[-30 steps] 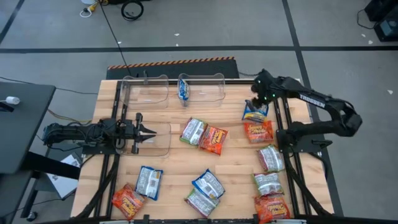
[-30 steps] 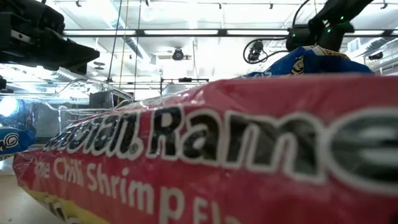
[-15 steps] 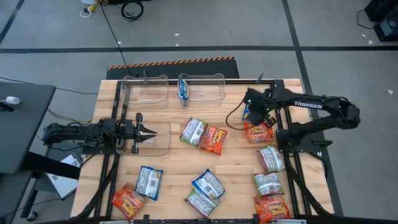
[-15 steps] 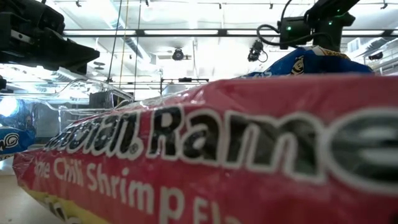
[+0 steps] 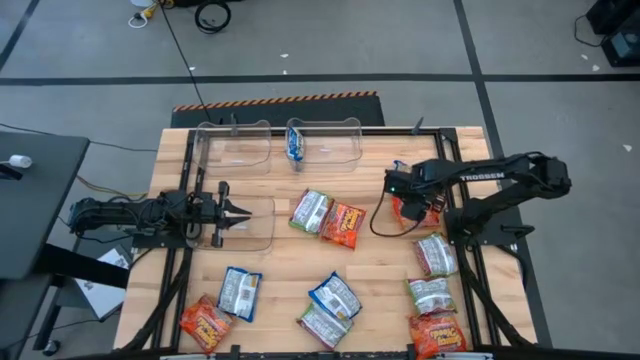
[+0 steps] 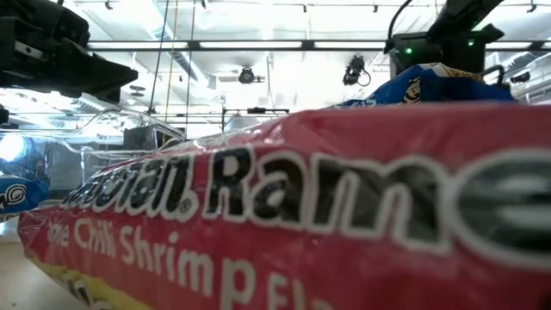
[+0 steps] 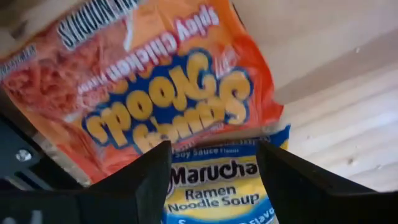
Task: Sort Maruchan noodles
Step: Put the blue noodle pack into the right transparent bin
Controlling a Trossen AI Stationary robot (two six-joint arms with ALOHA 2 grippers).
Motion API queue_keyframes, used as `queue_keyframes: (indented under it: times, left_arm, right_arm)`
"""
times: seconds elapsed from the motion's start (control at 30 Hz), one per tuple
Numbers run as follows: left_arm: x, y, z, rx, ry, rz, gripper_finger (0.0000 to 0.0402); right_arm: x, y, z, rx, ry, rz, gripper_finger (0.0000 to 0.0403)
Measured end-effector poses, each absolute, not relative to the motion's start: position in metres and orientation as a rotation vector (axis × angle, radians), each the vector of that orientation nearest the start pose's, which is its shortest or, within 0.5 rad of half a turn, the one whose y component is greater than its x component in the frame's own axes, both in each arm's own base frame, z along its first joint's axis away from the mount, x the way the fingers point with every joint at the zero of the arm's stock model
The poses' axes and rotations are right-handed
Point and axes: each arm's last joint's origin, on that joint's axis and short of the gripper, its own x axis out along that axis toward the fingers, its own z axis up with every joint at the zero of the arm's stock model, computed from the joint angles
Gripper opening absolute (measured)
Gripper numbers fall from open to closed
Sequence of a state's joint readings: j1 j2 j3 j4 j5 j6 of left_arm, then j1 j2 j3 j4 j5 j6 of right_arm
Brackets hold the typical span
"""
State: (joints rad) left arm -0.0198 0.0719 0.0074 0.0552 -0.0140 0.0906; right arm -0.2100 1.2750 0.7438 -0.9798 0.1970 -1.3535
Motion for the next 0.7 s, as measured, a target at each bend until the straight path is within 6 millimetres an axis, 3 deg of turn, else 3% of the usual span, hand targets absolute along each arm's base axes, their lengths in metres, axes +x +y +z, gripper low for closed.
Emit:
queue_keyframes:
  times: [0.3, 0.57, 0.7]
  left_arm:
    - [0.102, -0.002, 0.166, 0.091, 0.009, -0.006, 0.0057]
    - [0.102, -0.002, 0.166, 0.091, 0.009, -0.006, 0.0057]
    - [0.102, -0.002, 0.166, 0.091, 0.009, -0.006, 0.0057]
  right_arm:
    - [0.185, -0.029, 0.187, -1.093, 1.494, 0.766, 0.0236]
    - [0.182, -0.037, 0.178, -1.188, 1.667, 0.761, 0.0234]
    - [0.188, -0.048, 0.177, -1.228, 1.644, 0.682, 0.023]
